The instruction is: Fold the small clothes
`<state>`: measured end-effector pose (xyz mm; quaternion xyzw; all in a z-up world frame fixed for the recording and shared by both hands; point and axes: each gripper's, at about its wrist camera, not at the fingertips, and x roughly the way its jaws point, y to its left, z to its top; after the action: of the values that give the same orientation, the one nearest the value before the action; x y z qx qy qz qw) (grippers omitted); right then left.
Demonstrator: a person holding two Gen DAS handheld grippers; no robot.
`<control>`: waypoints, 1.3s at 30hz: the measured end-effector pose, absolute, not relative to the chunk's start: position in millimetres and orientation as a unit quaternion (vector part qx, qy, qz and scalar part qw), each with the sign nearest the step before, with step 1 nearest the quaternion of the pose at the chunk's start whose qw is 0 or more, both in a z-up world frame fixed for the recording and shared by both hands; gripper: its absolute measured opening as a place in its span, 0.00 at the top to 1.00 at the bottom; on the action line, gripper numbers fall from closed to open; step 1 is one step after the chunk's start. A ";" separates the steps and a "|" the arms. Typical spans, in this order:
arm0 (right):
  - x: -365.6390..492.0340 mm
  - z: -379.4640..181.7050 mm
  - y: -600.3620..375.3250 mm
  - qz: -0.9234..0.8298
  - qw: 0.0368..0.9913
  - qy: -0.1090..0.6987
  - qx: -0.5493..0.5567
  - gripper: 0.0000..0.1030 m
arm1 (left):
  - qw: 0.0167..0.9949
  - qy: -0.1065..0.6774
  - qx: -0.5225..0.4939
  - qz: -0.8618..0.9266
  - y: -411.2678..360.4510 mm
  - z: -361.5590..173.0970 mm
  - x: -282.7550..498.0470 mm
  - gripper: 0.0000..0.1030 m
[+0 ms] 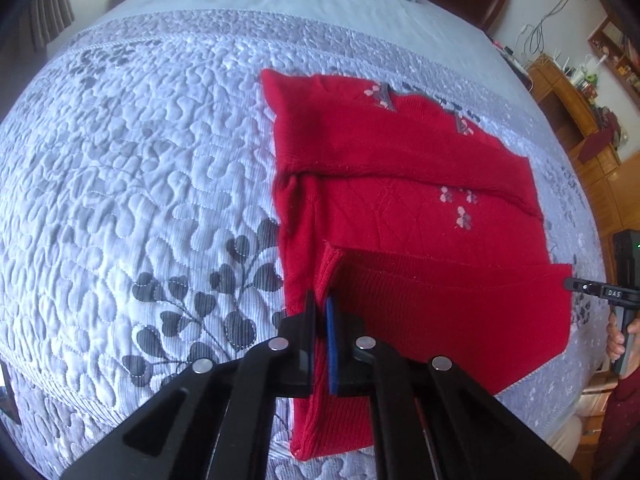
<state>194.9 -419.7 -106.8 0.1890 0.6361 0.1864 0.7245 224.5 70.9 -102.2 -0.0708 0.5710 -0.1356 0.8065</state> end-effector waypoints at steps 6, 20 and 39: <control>189.5 -85.3 -420.4 0.196 0.739 0.611 0.206 0.97 | 0.820 0.539 -0.108 -0.159 80.0 -74.2 218.0 0.96; 287.9 -39.6 -440.1 0.162 0.782 0.567 0.200 0.97 | 0.842 0.506 -0.123 -0.141 61.6 -44.4 335.5 0.96; 449.7 -111.0 -458.1 0.068 0.766 0.611 0.186 0.97 | 0.828 0.549 -0.089 -0.067 18.3 -122.4 494.0 0.96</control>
<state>449.7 -458.1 -111.0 0.1863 0.6109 0.0677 0.7665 494.0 18.3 -122.4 -0.0892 0.5493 -0.0674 0.8281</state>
